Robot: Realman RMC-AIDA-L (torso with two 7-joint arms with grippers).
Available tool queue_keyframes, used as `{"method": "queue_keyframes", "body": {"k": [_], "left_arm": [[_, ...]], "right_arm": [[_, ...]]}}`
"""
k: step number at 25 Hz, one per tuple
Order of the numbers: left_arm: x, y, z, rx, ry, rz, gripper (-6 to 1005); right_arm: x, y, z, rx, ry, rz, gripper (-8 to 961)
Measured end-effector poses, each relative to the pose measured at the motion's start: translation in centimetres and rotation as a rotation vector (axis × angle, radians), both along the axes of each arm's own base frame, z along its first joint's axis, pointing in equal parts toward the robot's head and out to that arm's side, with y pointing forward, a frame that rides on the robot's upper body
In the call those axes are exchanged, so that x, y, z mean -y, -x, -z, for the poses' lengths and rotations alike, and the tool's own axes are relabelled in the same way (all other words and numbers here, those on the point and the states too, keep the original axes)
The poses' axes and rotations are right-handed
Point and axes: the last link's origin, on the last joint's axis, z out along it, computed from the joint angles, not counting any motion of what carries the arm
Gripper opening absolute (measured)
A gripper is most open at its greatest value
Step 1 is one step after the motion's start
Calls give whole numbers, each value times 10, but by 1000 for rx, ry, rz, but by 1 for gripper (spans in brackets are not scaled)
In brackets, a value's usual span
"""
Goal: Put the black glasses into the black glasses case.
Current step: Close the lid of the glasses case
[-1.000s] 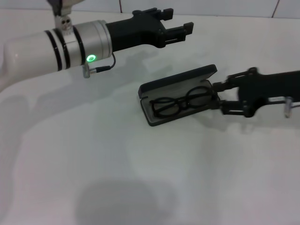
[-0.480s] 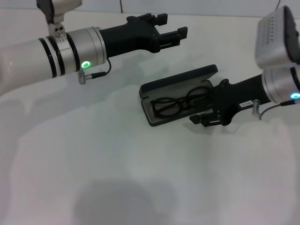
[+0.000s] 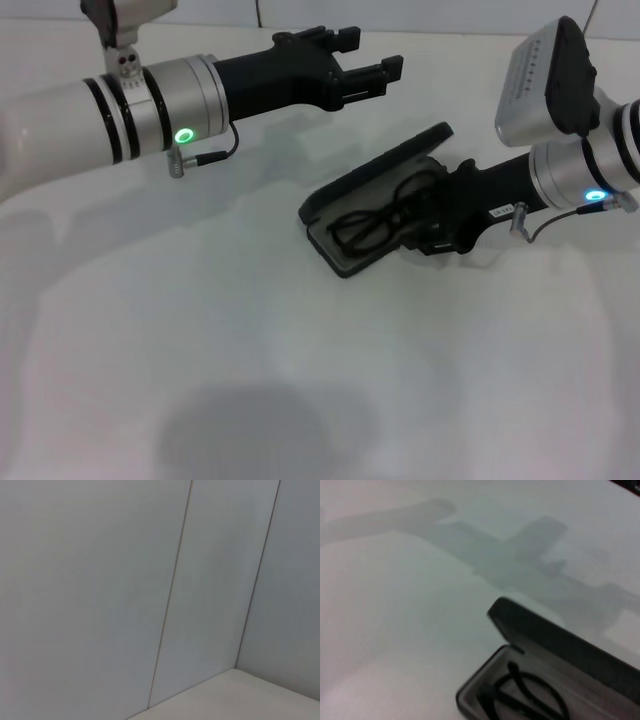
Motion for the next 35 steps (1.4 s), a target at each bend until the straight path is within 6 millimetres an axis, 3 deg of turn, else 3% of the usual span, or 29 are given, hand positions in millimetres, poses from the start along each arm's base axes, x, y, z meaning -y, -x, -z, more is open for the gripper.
{"method": "queue_keyframes", "body": {"k": [4,9,16,24,35], "left_arm": [[0,2,-1,-1,-1,-4,755],[0,2,0,-5,1,-1,755],[3,6,9,-78,44,1,754],[-1,11,20,-166,74,-39,753],[-4,16,31,-239,75,-89,753]], "right_arm": [[9,1,-12,-32,11,-27,437],[20,-7,-47,-81,-88,-57,437],[40,-37,-86,-196,-297,14,437],[48,-69,-130,-491,-609,58,437],[48,-77,-132,-515,-620,55,437]]}}
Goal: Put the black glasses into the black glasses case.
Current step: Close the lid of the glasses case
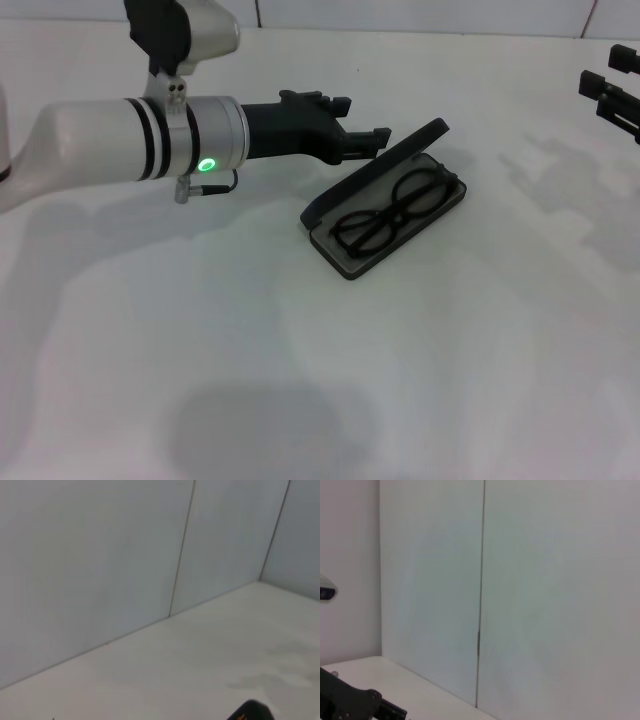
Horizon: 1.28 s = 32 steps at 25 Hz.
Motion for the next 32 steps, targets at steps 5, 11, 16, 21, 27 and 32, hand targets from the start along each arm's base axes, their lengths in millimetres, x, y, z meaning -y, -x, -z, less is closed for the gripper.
{"method": "queue_keyframes", "body": {"k": [5,11,16,21,27,32], "left_arm": [[-1,-6,0,22,-8,5,752],[2,-20,-5,103,7,58,752],[17,-29,-7,96,97,173,751],[24,-32,-2,71,134,195,751],[22,-28,7,-2,127,186,751],[16,-24,8,-34,84,163,750]], "right_arm": [[0,-1,3,23,3,-12,437],[2,-6,21,145,97,-21,437],[2,-8,17,154,90,-15,436],[-1,-5,16,163,90,-24,436],[-4,1,18,172,95,-47,436],[-6,6,19,175,100,-64,436]]}}
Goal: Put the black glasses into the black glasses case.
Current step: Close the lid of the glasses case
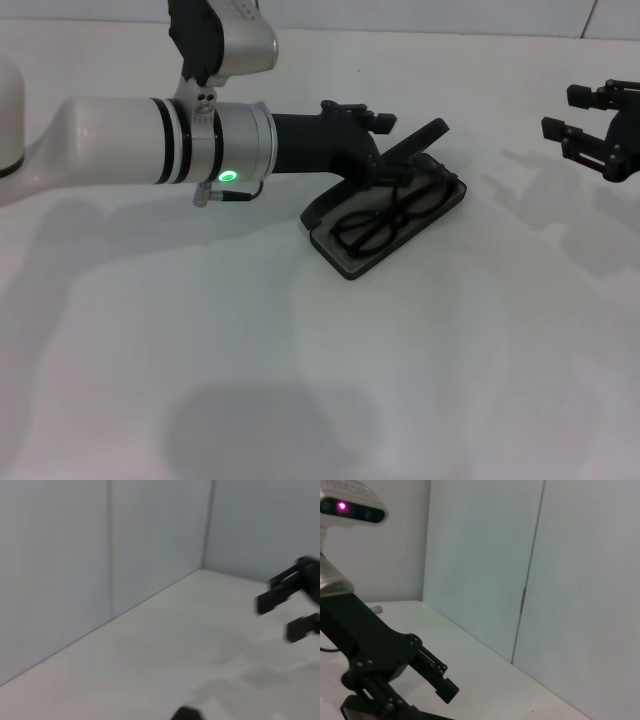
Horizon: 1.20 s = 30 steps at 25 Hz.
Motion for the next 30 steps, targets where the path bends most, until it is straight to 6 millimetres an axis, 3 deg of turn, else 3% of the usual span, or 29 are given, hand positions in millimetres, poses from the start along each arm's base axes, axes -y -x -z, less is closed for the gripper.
{"method": "queue_keyframes", "body": {"k": [17,30], "left_arm": [[0,9,6,-122,-17,5,749],[1,10,8,-159,-17,36,524]], "right_arm": [[4,3,8,49,44,-32,436],[46,13,32,194,342,-234,435]]}}
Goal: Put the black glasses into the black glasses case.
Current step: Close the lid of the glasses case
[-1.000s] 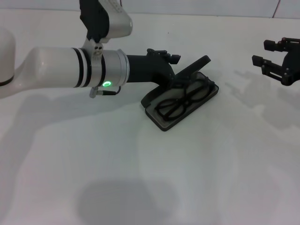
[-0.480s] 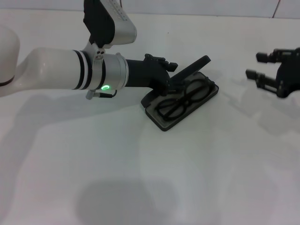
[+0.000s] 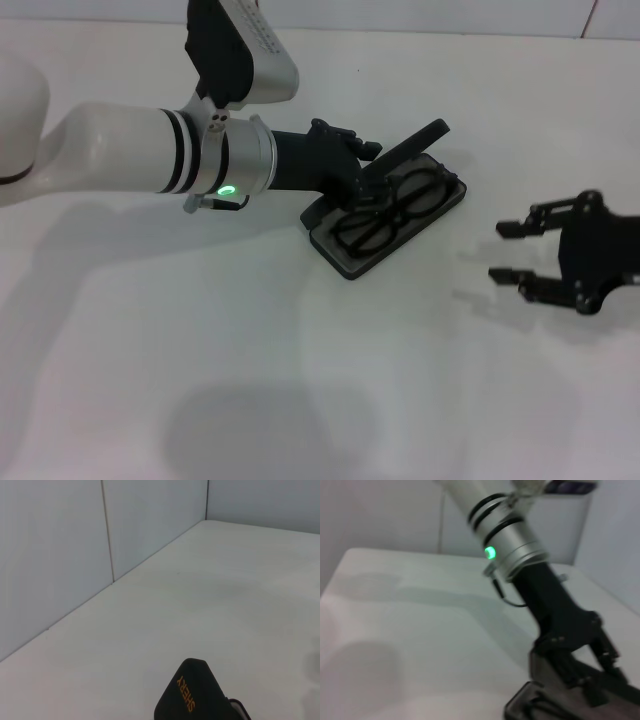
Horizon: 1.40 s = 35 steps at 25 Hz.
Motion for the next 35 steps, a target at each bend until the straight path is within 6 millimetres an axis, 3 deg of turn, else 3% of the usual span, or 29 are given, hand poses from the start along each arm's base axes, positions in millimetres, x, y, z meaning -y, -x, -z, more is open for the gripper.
{"method": "queue_keyframes", "body": {"k": [8,28,35], "left_arm": [[0,-4,2,-8,6,17,438],[-4,-18,3,-52,-1,163,235],[-5,-24,3,-81,-15,268,221]], "right_arm": [[10,1,21,86,91,-51,435],[20,-1,35,108,146,-78,434],[23,-7,38,103,152,-60,435]]}}
